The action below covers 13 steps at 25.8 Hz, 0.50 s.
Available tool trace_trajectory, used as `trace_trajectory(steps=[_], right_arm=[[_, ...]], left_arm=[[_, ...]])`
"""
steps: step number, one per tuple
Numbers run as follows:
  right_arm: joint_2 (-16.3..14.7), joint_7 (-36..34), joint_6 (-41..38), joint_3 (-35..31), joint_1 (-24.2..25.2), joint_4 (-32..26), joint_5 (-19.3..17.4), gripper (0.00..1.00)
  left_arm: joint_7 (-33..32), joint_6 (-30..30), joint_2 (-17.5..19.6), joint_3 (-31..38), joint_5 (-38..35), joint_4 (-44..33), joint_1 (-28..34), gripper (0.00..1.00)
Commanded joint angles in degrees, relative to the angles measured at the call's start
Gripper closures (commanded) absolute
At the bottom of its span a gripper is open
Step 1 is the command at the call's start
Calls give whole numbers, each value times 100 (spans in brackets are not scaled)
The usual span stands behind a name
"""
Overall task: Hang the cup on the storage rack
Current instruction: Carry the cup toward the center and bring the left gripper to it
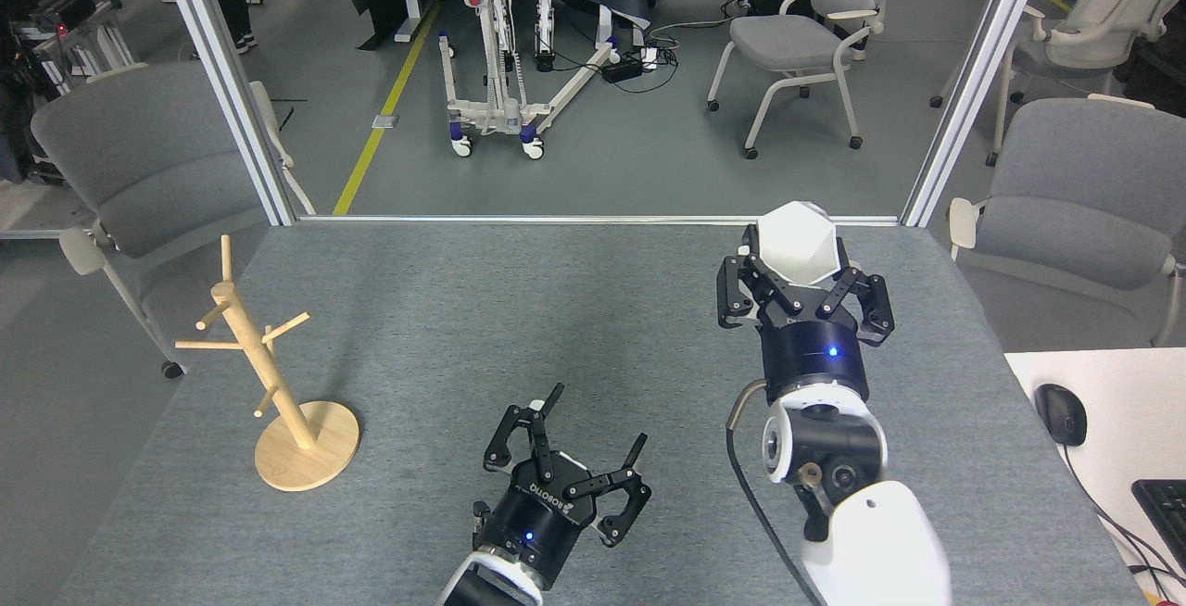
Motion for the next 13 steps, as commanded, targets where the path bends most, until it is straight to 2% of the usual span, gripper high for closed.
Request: trace_trajectory(steps=[1,6,13], right_arm=[[40,408,967,767,-252,1,289,87],[417,443,1441,1452,-138,115,913,87],[602,452,1485,1707,117,291,1124,87]], left_arm=[[-224,-53,-7,-119,8,232,-537,1],[-241,-167,-68,-119,52,469,-1047,1],[-241,-756,-279,-75,96,601,-1231,1]])
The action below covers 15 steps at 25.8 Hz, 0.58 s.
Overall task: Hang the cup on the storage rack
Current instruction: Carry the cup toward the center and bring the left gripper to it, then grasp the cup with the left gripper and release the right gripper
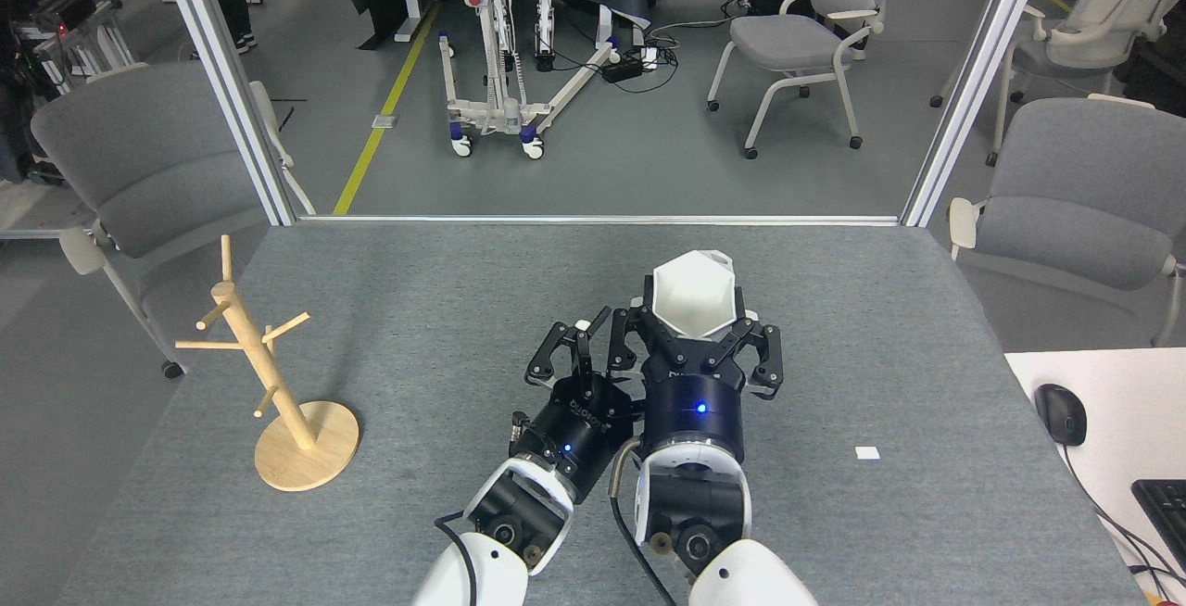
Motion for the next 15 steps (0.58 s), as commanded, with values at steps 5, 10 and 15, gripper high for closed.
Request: trace_trajectory(steps=[5,10,15], right_arm=[[135,1,11,109,81,137,61,87],[161,1,-7,109,72,208,61,87],[249,1,-7,109,72,216,61,87]], left_arm=[[4,-611,-50,29,237,23,-74,1],[-5,-716,-86,11,246,348,-206,1],[-14,-532,-86,29,255,893,-434,1]])
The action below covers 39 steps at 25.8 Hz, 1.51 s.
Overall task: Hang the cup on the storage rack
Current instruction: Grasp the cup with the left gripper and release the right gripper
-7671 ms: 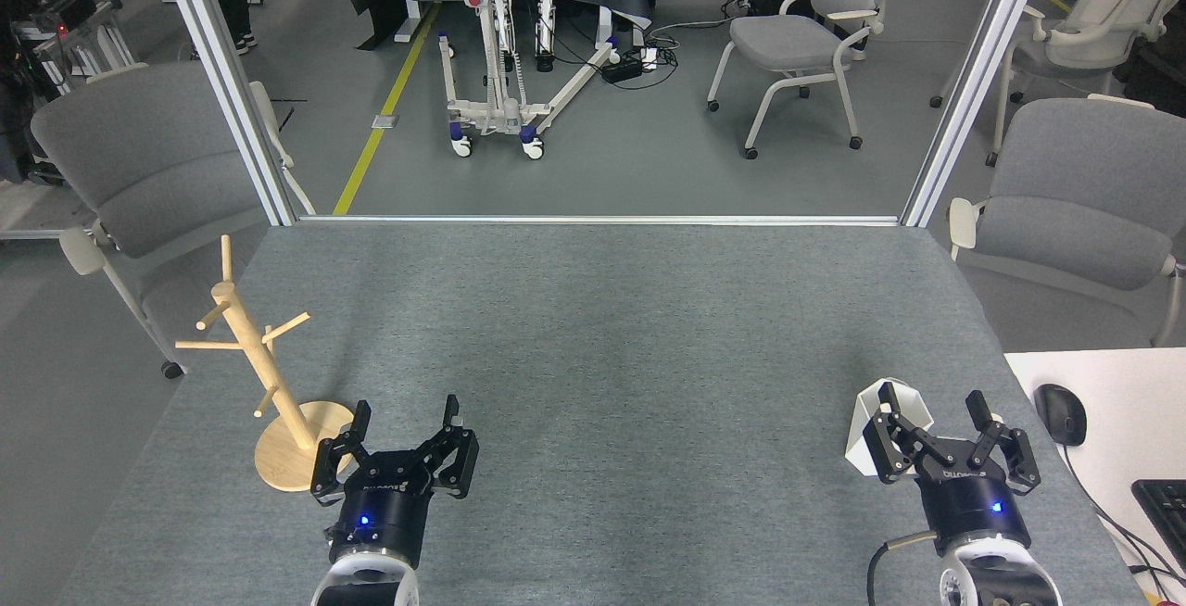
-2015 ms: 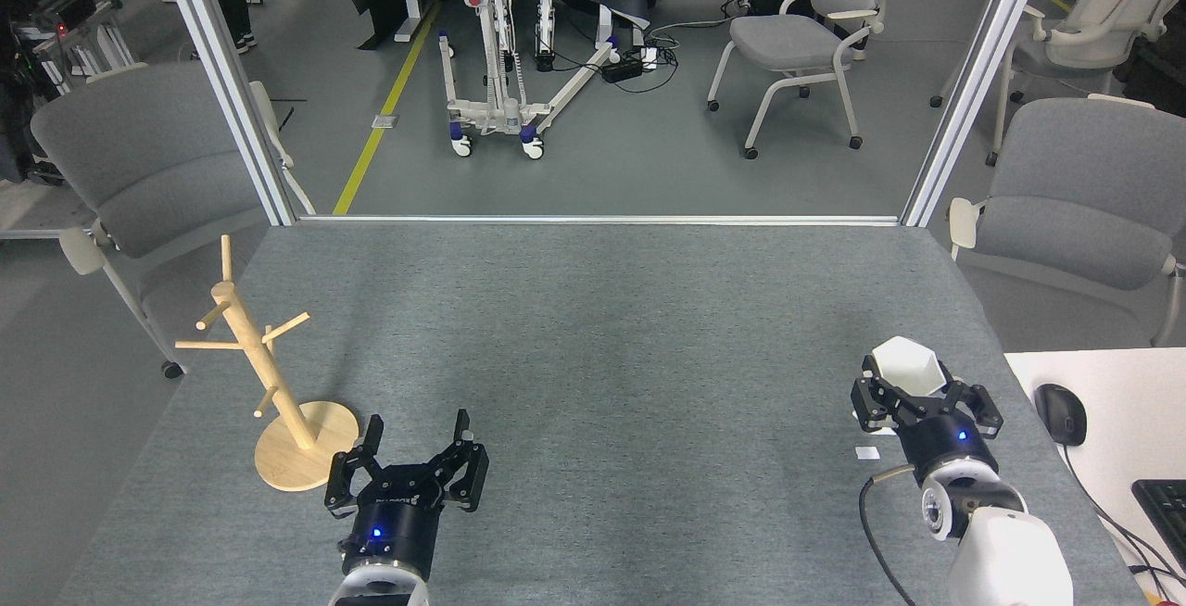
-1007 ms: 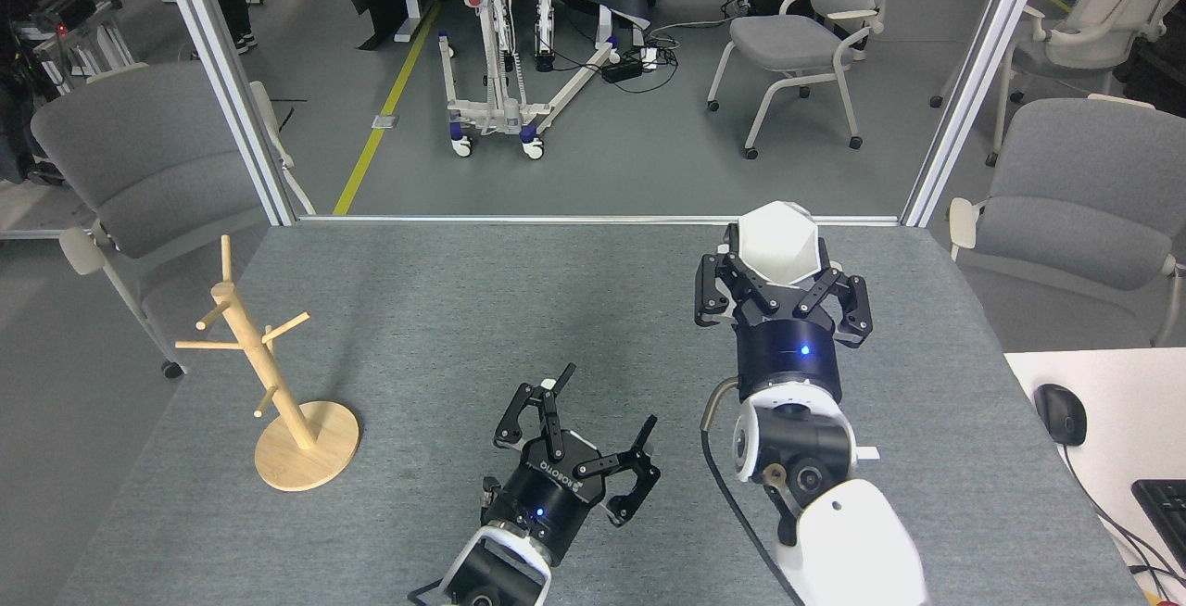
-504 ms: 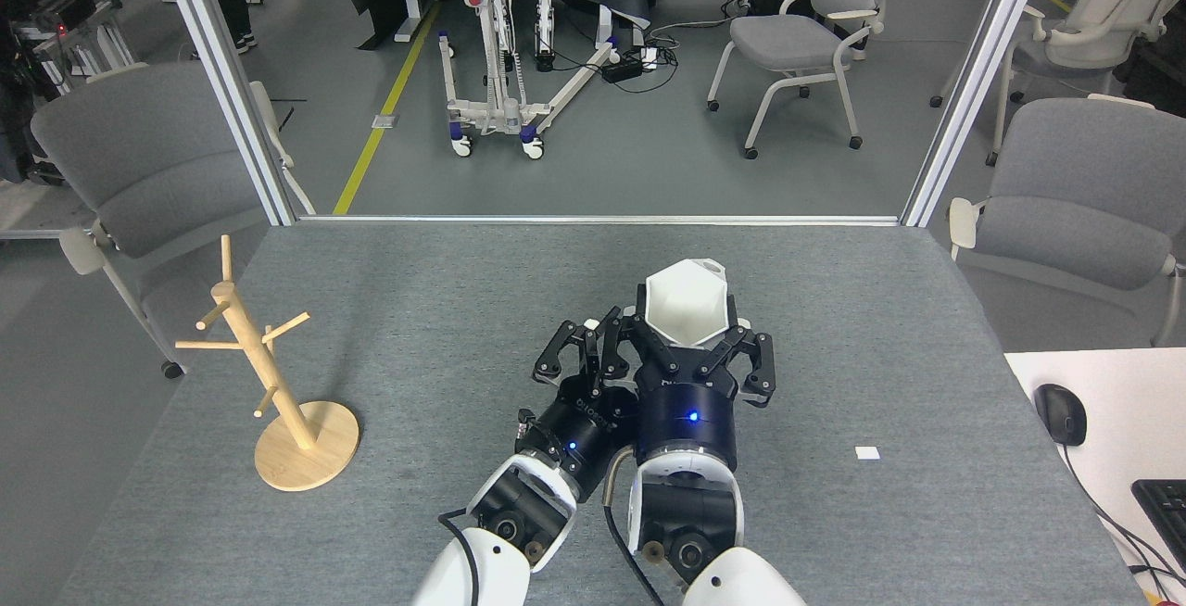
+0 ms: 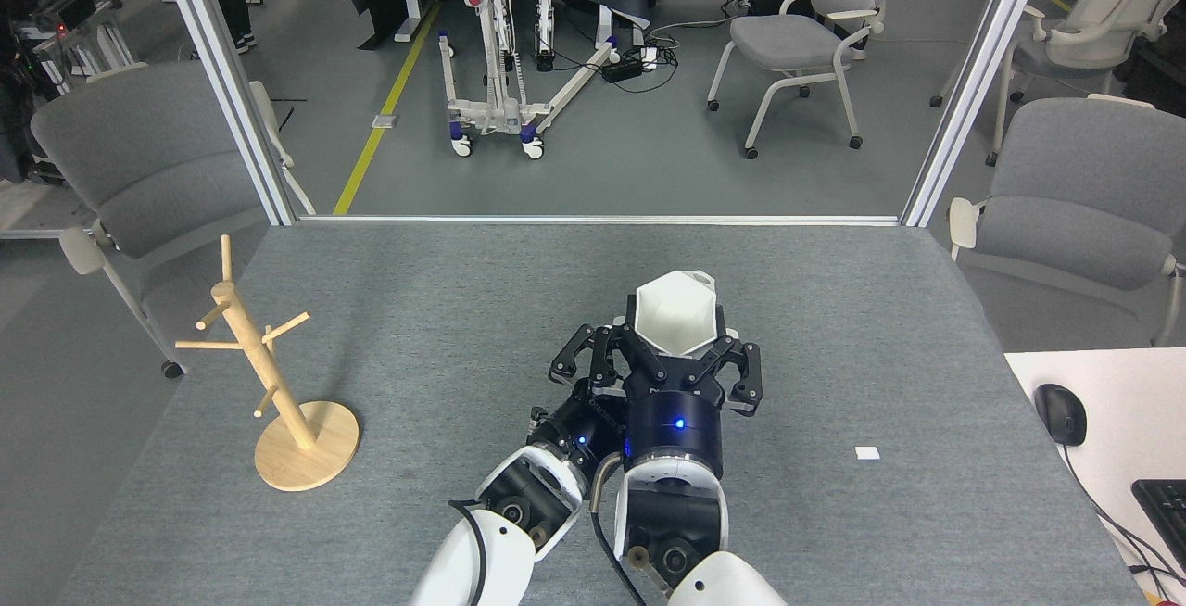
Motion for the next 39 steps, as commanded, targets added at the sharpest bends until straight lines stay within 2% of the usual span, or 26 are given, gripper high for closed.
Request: trace_trajectory(steps=[1,9,12,13,17,18,19,21,25,29,31,32,33,34,39], right_arm=[[47,-22,-37,0,-2,11,0,87],[65,-22,-37,0,-20,20,9,87],[74,-22,-37,9,-11,73,9,87],[100,-22,-37,9,-11,99,18,87],[135,-22,-37,9,7,99,18,87],[144,-30,-37,9,15,99,18,87],[144,-30,-37,9,15,99,18,87],[153,-30,-37,17,24,108,18,87],[197,-30,-63,17,68,169,18,84],[205,-22,-89,9,86,178,18,67],[214,-30,-89,0,103,178,18,53],[223,-39,-81,-9,112,178,0,33],[232,-57,-81,-18,121,187,0,8],[241,-92,-89,-27,138,213,9,1],[241,-118,-335,-70,130,213,-26,0]], left_arm=[[-24,110,-2,25,25,315,-136,1],[-24,356,-11,42,710,552,-391,1],[-15,374,-11,165,754,544,-426,2],[-15,374,-11,165,754,544,-435,5],[-15,347,6,148,746,552,-453,25],[-24,339,15,148,746,552,-453,33],[-24,321,24,148,737,544,-444,47],[-24,259,85,139,737,464,-400,100],[-24,189,94,148,737,456,-391,100],[-24,189,103,148,737,464,-400,100],[-24,189,103,157,737,464,-391,100],[-33,189,103,157,737,464,-391,100],[-33,189,103,157,737,464,-391,100],[-33,189,112,157,737,473,-382,100],[-24,180,217,165,737,447,-268,100]])
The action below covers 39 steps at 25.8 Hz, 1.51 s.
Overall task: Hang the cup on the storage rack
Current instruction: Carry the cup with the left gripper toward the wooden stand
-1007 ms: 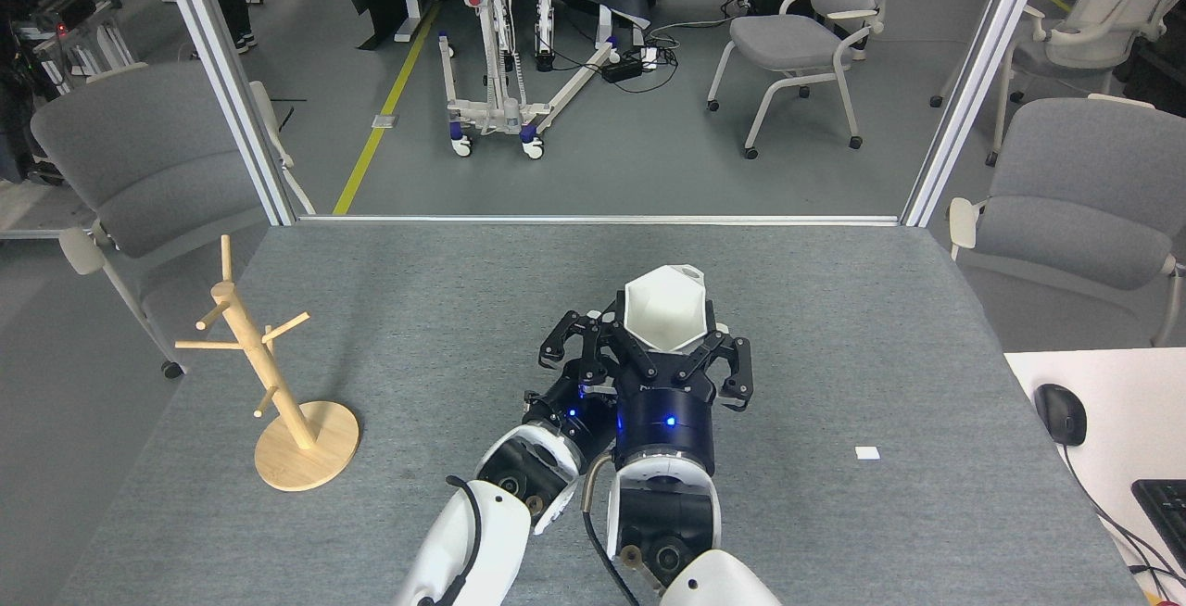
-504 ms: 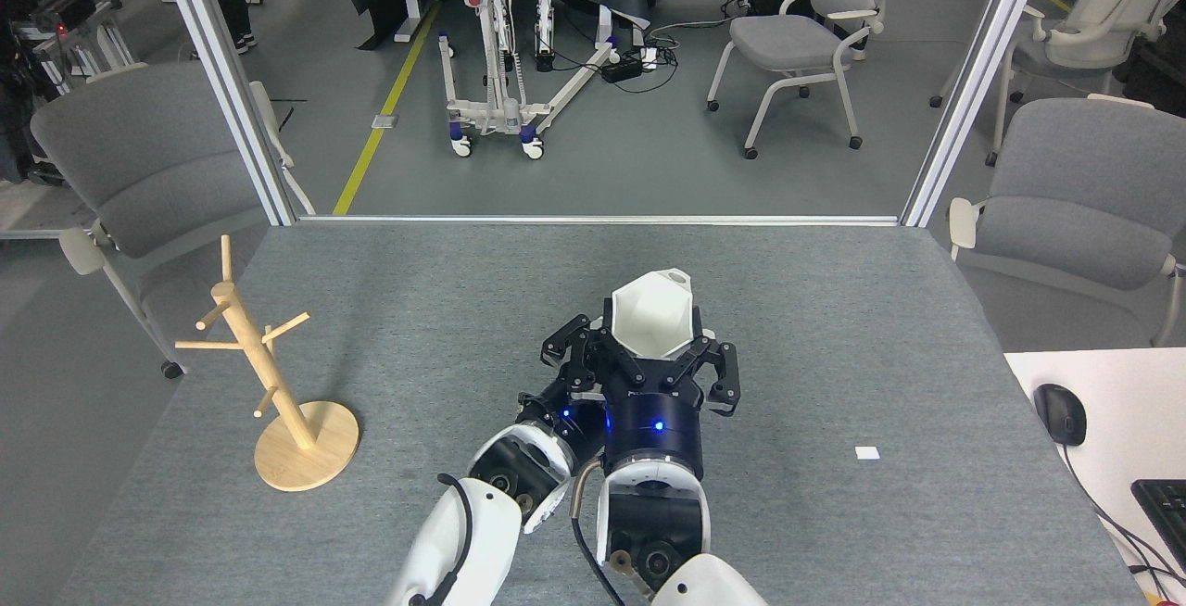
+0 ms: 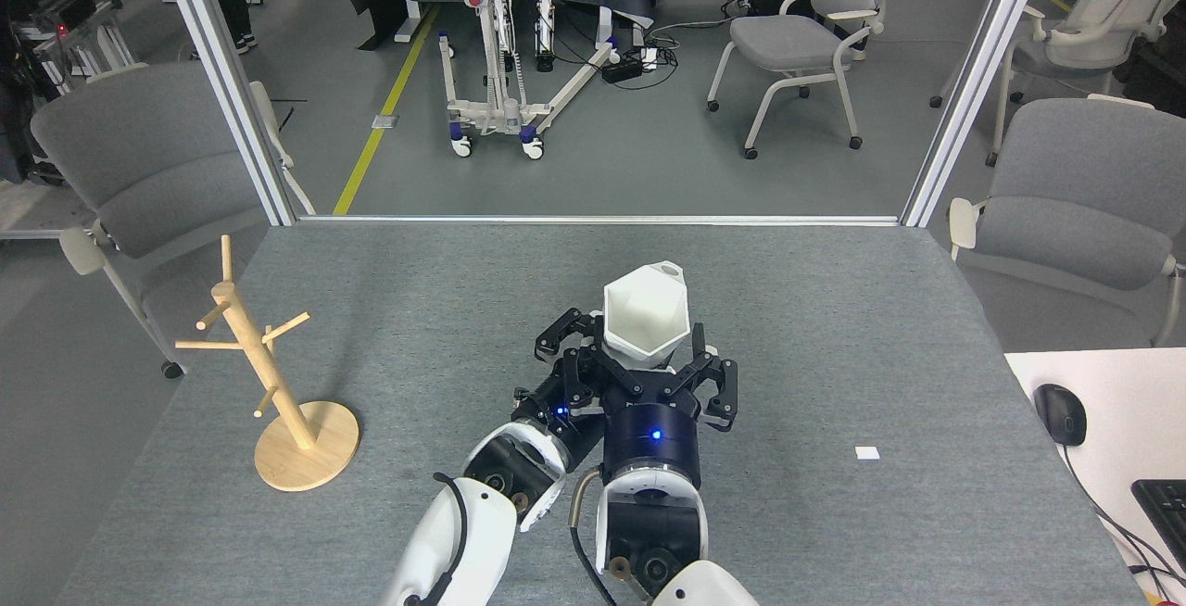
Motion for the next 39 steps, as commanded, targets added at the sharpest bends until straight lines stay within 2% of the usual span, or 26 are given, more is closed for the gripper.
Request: trace_trajectory(steps=[1,6,16,20,22,24,28,31,32,35,39], right_arm=[[4,-126,-150,-40,-9,2,-15,0],[22,-319,-150,-49,-9,2,-33,0],[110,-2147,-150,-84,79,10,-147,1],[57,-2305,-317,-664,62,2,-376,1],[-13,-2305,-879,-1358,97,2,-393,1],[-171,-2305,-1872,-2342,150,10,-490,2],[-444,-2358,-4552,-4338,492,265,-1413,2],[-787,-2349,-5898,-5199,870,476,-1509,2],[-813,-2358,-6126,-5375,1116,520,-1509,2],[-769,-2455,-6153,-5533,1837,450,-1369,2],[-725,-2718,-6074,-5533,2232,459,-938,1]], left_arm=[[-8,26,114,7,0,-41,139,100],[-8,26,412,7,-8,-577,780,100],[133,70,984,16,-17,-1632,2327,100],[344,114,1344,174,-26,-2133,2916,100],[405,114,1423,359,-26,-2370,3259,100],[484,114,1485,578,-26,-2511,3531,100],[748,114,1520,1343,-26,-2696,4059,100],[942,114,1502,2134,-26,-2669,4243,100],[1003,114,1476,2451,-26,-2634,4287,100],[1117,123,1432,3312,-8,-2511,4305,100],[1109,123,1379,4164,18,-2256,4173,100]])
